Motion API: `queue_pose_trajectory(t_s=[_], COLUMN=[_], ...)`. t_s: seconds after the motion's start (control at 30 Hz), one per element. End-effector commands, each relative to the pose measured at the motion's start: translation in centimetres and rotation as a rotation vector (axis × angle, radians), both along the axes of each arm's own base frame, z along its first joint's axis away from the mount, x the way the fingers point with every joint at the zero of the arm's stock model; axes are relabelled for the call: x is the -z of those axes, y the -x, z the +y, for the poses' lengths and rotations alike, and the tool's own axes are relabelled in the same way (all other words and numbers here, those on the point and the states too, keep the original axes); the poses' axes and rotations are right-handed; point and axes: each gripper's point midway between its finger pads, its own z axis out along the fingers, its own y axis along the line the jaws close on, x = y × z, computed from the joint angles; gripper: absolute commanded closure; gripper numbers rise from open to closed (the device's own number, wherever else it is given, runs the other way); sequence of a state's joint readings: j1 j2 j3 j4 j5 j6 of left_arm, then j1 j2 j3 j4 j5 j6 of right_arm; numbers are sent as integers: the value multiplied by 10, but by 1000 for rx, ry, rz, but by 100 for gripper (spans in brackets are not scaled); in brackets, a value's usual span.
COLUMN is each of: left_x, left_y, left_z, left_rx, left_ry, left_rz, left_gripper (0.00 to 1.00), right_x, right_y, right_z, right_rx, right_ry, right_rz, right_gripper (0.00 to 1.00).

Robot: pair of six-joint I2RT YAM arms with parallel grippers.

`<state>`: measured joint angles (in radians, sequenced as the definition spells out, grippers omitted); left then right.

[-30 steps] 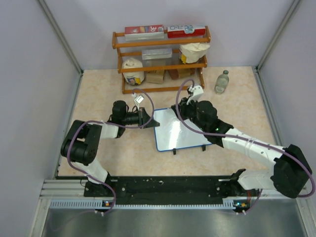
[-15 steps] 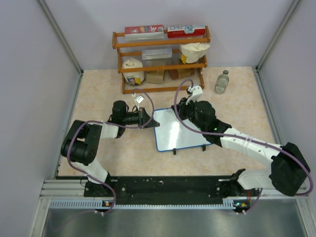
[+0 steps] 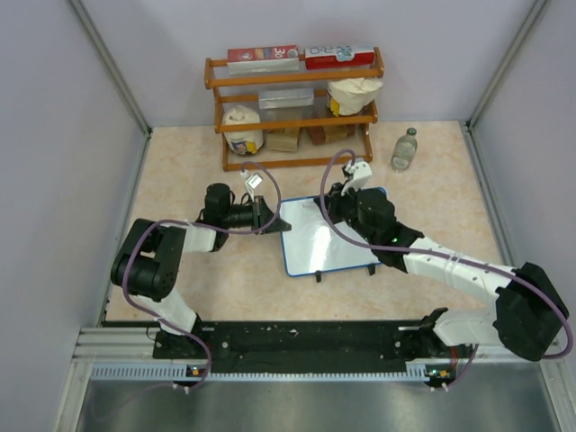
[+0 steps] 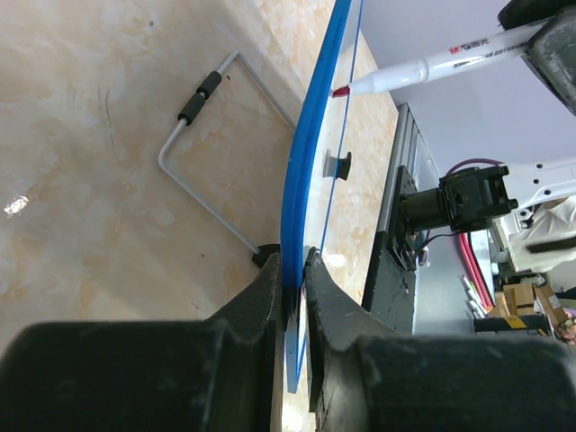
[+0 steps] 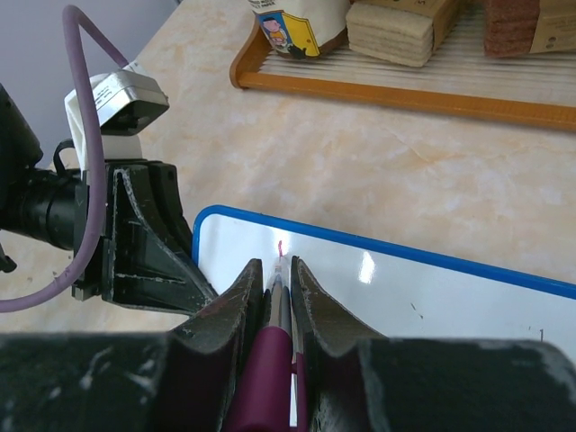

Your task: Write a sentence on the whiteboard

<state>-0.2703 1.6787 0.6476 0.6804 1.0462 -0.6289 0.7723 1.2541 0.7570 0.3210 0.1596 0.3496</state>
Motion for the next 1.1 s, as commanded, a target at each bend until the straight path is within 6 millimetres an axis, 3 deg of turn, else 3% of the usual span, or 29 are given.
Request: queue_pose_trajectory(t_s=[0.0, 0.53, 0.6, 0.83, 1.07], left_x=[7, 8, 8, 9, 9], left_y=[-4, -4, -4, -5, -5], left_z=[0, 0, 0, 0, 0], left_rx=[-11, -11, -11, -12, -12], left_ry=[-17, -21, -21, -26, -26], left_rz=[-14, -16, -15, -16, -15], left_gripper=[100, 100, 100, 100, 100], right_x=[9, 21, 15, -36, -55], right_y=[9, 21, 22, 23, 11], right_z=[-3, -7, -7, -4, -3], right_rx=[-2, -23, -25, -43, -13], right_ry=[7, -3, -15, -98, -89], right_rz=[17, 48, 38, -41, -88], right_gripper=[100, 100, 100, 100, 100])
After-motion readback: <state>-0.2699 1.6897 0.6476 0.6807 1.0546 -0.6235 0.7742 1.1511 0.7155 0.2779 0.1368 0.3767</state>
